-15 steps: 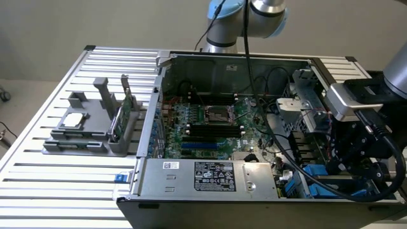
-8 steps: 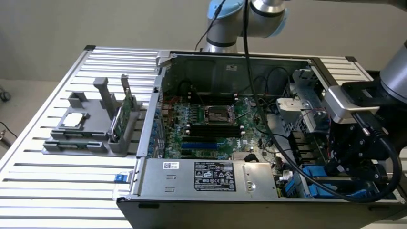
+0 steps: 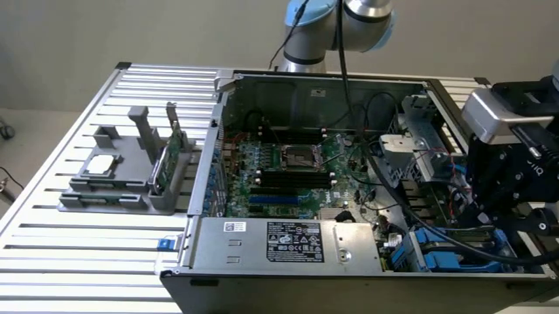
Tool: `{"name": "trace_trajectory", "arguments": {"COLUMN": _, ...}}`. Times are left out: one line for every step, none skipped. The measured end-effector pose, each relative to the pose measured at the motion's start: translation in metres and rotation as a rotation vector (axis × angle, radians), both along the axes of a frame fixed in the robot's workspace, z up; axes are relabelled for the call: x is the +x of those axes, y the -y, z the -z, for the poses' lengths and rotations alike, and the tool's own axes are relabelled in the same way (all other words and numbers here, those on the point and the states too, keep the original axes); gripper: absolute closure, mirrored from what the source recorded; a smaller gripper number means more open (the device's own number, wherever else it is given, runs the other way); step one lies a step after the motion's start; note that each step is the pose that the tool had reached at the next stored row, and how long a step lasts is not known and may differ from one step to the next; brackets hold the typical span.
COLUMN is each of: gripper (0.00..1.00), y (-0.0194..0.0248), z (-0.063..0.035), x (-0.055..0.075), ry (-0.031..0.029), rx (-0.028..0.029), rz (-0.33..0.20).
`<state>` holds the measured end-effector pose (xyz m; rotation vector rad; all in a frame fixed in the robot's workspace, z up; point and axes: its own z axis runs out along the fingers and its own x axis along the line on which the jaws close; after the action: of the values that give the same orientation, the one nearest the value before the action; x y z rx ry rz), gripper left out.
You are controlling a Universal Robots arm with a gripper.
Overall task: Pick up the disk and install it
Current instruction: 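Insert the disk into the insertion slot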
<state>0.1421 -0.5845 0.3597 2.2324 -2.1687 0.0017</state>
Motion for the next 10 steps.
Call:
{"name": "trace_trajectory", "arguments": {"gripper": 0.89, "y": 0.0000, "z": -0.0038, "x": 0.000, "ry": 0.0000, "rx": -0.0003, "rz": 0.000}}
{"name": "trace_trajectory", "arguments": {"gripper": 0.89, "y": 0.0000, "z": -0.0071, "x": 0.000, "ry": 0.0000, "rx": -0.0001, "rz": 0.000}}
{"name": "trace_trajectory", "arguments": {"gripper": 0.89, "y": -0.0001, "z": -0.0101, "x": 0.000, "ry": 0.0000, "rx": -0.0007, "rz": 0.000}}
{"name": "trace_trajectory", "arguments": {"gripper": 0.89, "y": -0.0001, "z": -0.0126, "x": 0.000, "ry": 0.0000, "rx": -0.0005, "rz": 0.000}}
{"name": "trace_trajectory", "arguments": {"gripper": 0.89, "y": -0.0001, "z": -0.0155, "x": 0.000, "ry": 0.0001, "rx": -0.0007, "rz": 0.000}}
{"name": "trace_trajectory", "arguments": {"gripper": 0.89, "y": -0.0001, "z": -0.0176, "x": 0.000, "ry": 0.0000, "rx": -0.0008, "rz": 0.000}}
{"name": "trace_trajectory", "arguments": {"gripper": 0.89, "y": -0.0001, "z": -0.0186, "x": 0.000, "ry": 0.0000, "rx": -0.0008, "rz": 0.000}}
{"name": "trace_trajectory", "arguments": {"gripper": 0.88, "y": -0.0001, "z": -0.0191, "x": 0.000, "ry": 0.0000, "rx": -0.0009, "rz": 0.000}}
{"name": "trace_trajectory", "arguments": {"gripper": 0.88, "y": -0.0001, "z": -0.0191, "x": 0.000, "ry": 0.0000, "rx": -0.0007, "rz": 0.000}}
{"name": "trace_trajectory", "arguments": {"gripper": 0.82, "y": -0.0001, "z": -0.0191, "x": 0.000, "ry": 0.0000, "rx": -0.0006, "rz": 0.000}}
